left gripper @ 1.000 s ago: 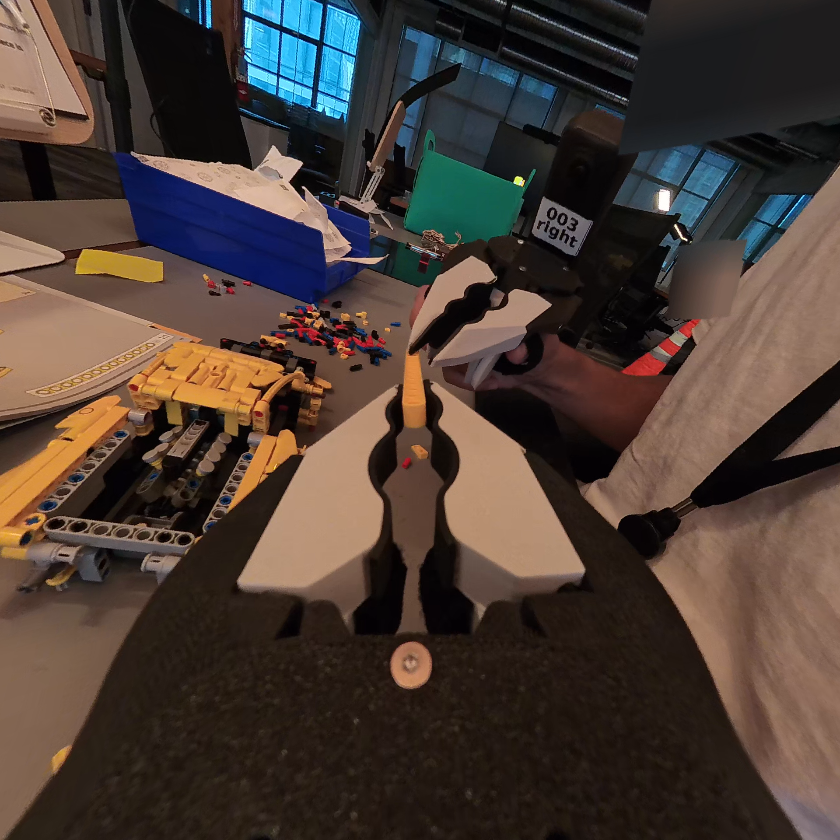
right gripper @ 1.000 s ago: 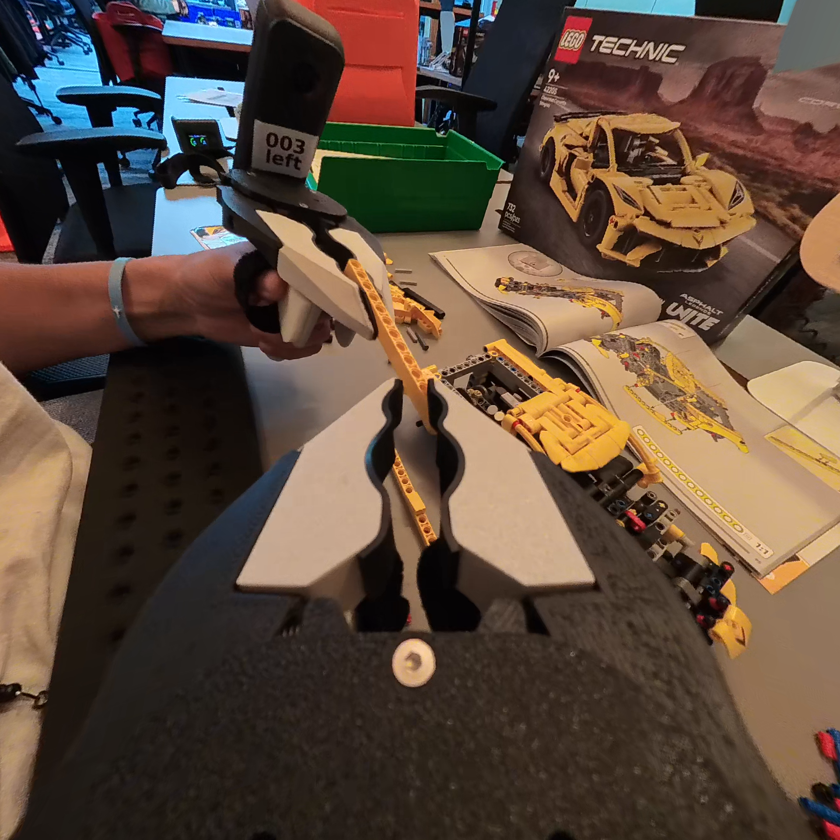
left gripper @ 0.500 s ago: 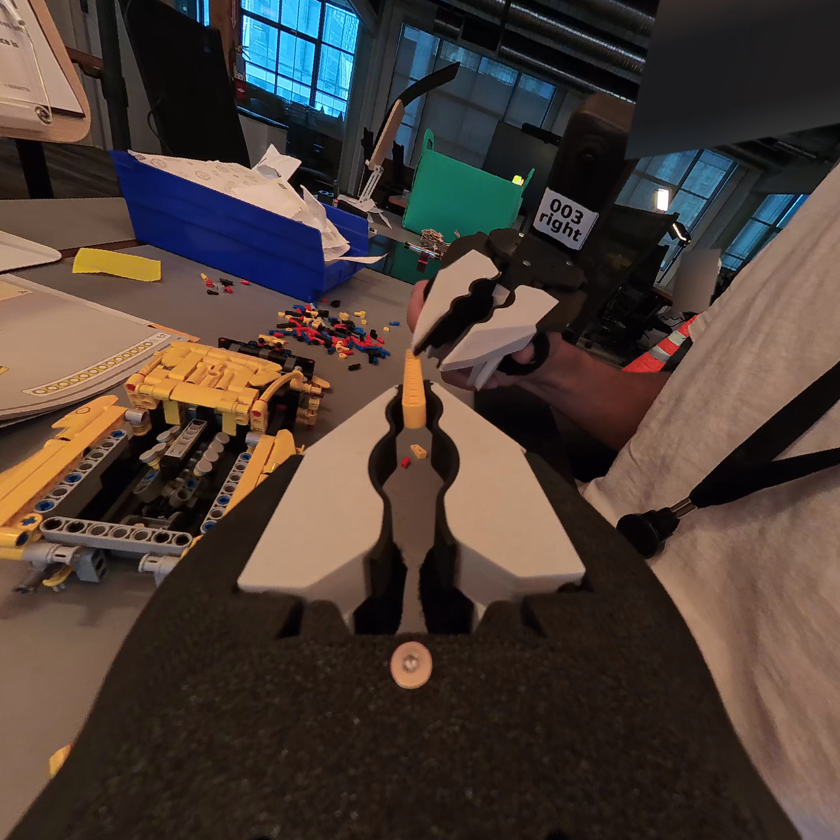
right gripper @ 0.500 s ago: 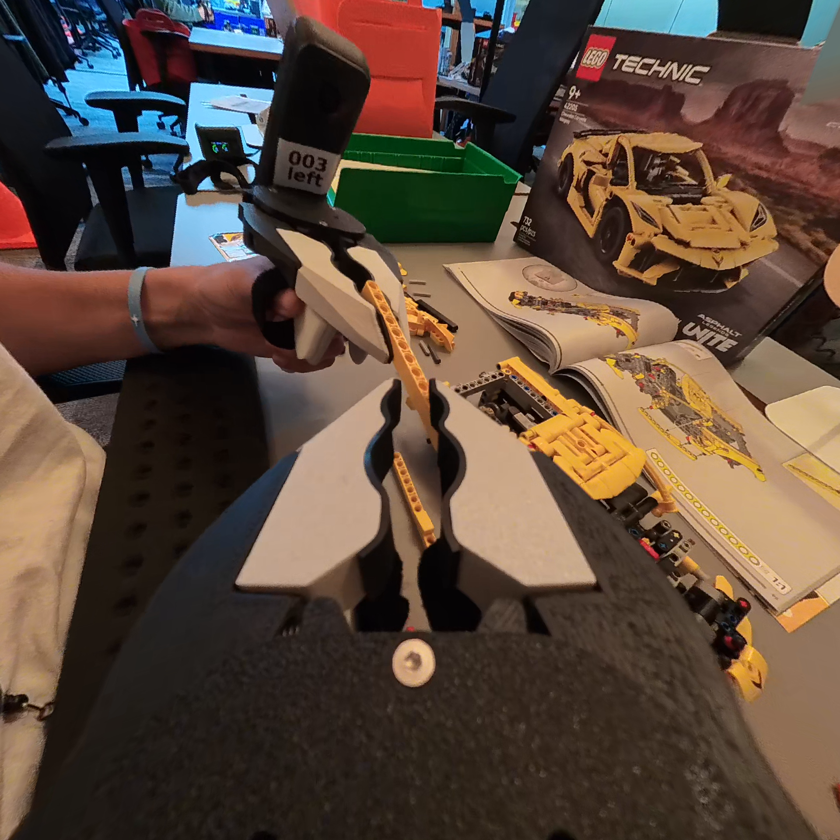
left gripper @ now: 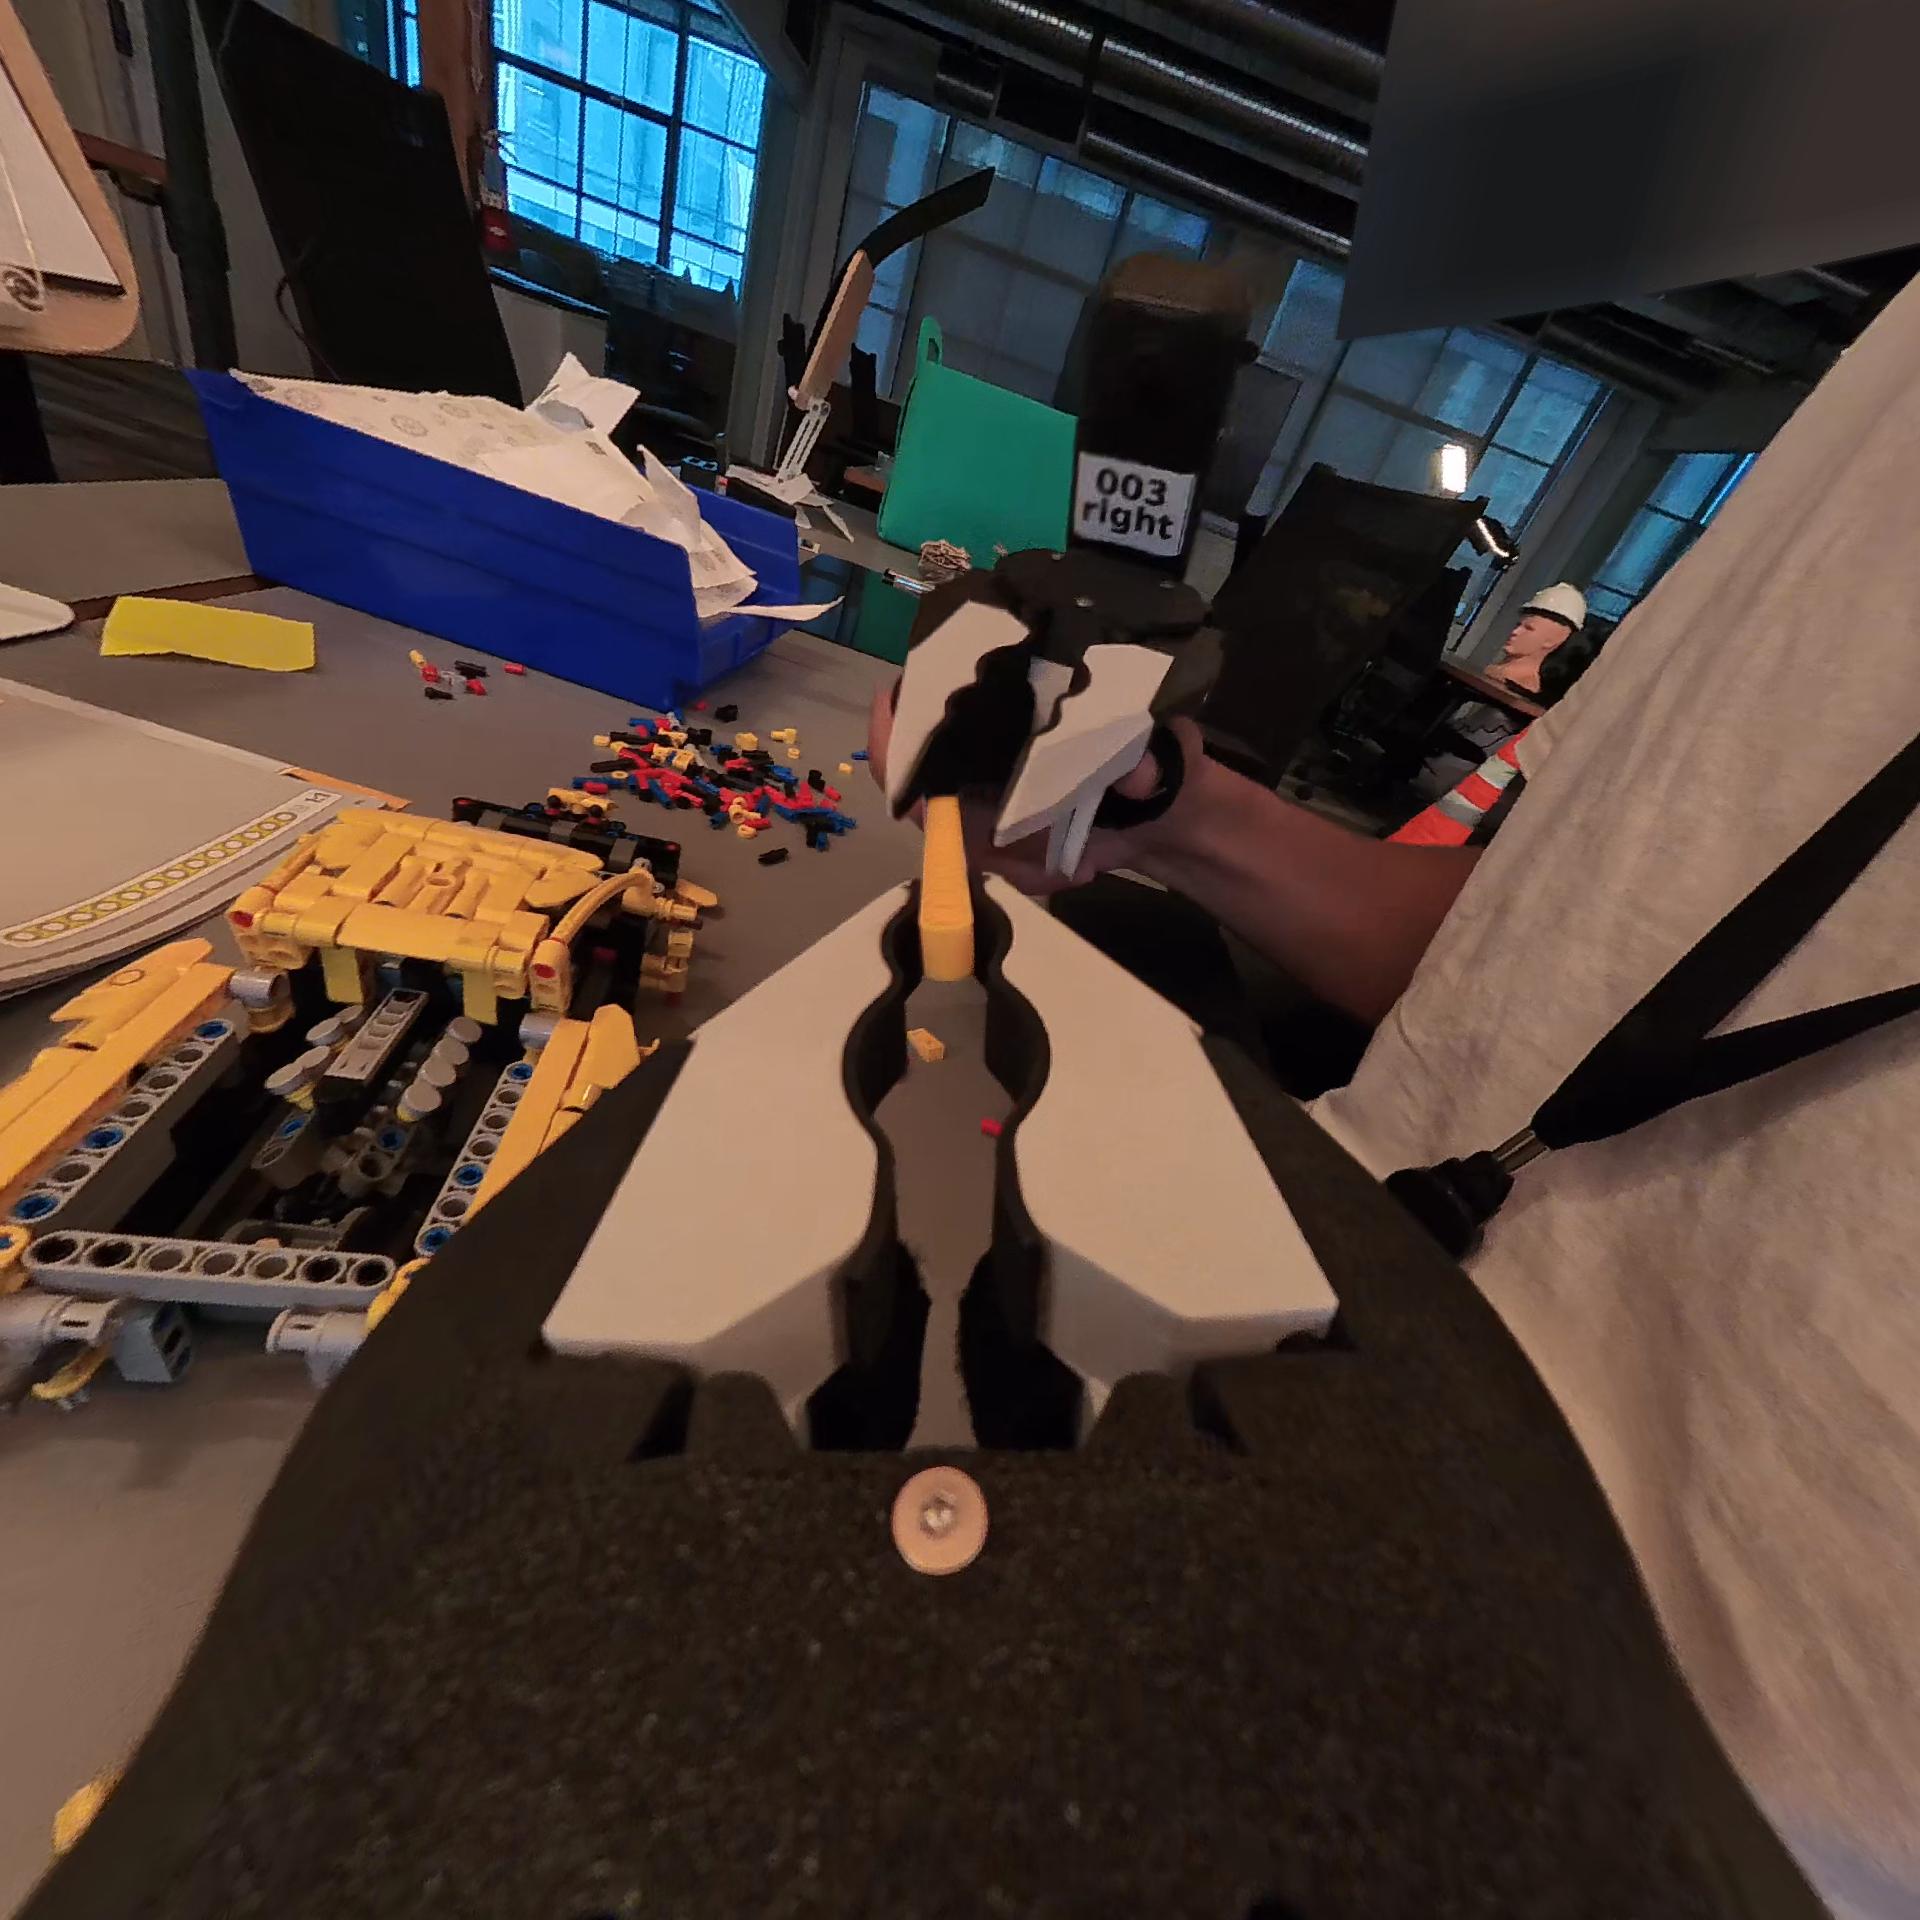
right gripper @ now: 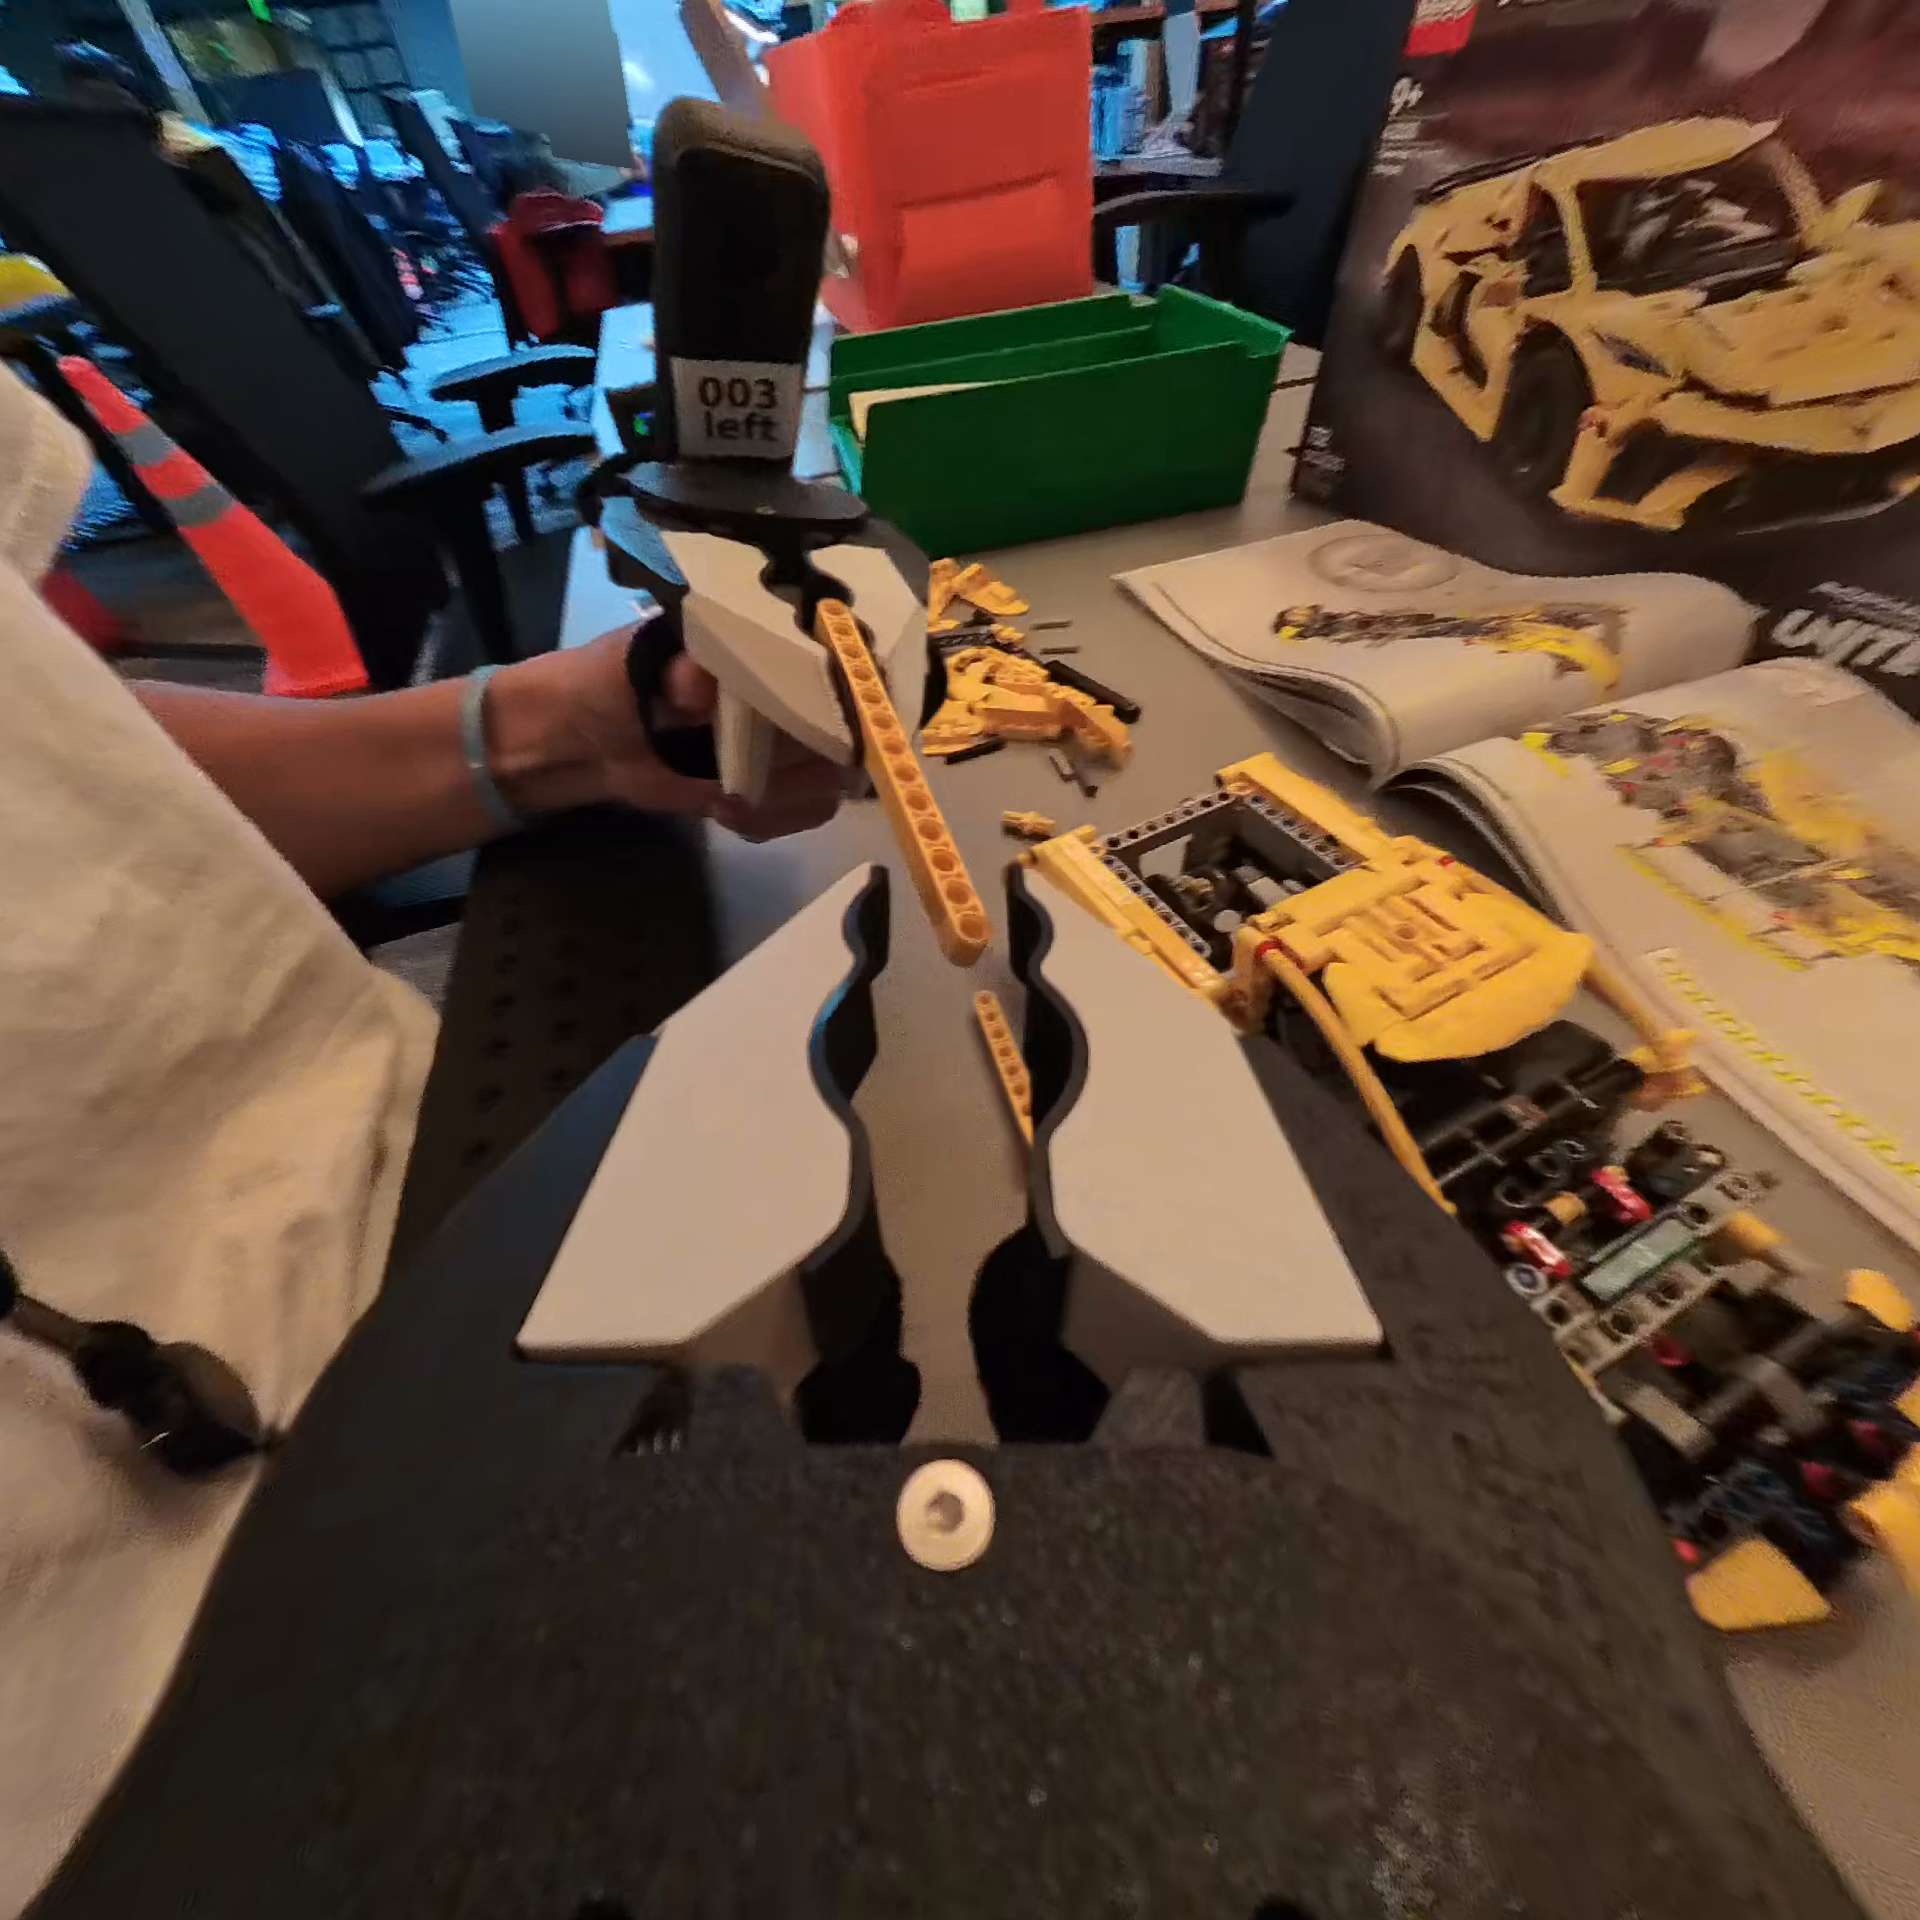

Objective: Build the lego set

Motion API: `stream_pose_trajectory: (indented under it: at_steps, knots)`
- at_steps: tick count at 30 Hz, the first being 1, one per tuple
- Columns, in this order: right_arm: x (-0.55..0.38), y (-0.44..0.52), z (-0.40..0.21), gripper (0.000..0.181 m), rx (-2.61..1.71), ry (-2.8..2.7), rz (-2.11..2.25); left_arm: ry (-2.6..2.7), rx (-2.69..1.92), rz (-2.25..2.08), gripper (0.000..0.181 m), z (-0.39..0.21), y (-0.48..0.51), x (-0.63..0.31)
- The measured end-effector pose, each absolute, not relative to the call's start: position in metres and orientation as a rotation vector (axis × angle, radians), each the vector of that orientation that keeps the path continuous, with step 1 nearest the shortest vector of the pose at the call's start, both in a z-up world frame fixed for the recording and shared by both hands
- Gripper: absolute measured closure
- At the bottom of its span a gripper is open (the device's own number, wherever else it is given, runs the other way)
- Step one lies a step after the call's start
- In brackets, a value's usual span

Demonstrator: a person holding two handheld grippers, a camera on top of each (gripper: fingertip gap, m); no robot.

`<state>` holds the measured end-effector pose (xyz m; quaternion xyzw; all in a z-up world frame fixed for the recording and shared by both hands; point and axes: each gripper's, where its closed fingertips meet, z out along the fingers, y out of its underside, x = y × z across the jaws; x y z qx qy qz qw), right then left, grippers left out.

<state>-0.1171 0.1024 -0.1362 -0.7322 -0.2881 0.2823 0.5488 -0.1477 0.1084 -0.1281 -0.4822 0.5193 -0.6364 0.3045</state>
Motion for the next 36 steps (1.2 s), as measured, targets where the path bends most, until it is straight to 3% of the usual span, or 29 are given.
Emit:
stream_pose_trajectory:
  at_steps: [5,9,12,15,23,36]
  knots:
    - [-0.12,0.1,-0.137,0.175,-1.716,-0.678,0.744,1.386,-1.277,-1.703,0.174,-0.129,0.106,-0.147]
    - [-0.126,0.101,-0.143,0.173,-1.724,-0.692,0.749,1.352,-1.266,-1.729,0.175,-0.124,0.108,-0.149]
    - [-0.128,0.102,-0.145,0.162,-1.739,-0.685,0.77,1.358,-1.239,-1.733,0.175,-0.121,0.106,-0.151]
    - [-0.133,0.097,-0.146,0.173,-1.733,-0.719,0.829,1.358,-1.236,-1.749,0.175,-0.121,0.105,-0.151]
    - [-0.145,0.095,-0.136,0.176,-1.681,-0.747,0.881,1.334,-1.217,-1.827,0.168,-0.116,0.1,-0.151]
    - [-0.155,0.088,-0.138,0.176,-1.717,-0.811,0.999,1.402,-1.164,-1.81,0.174,-0.116,0.087,-0.151]
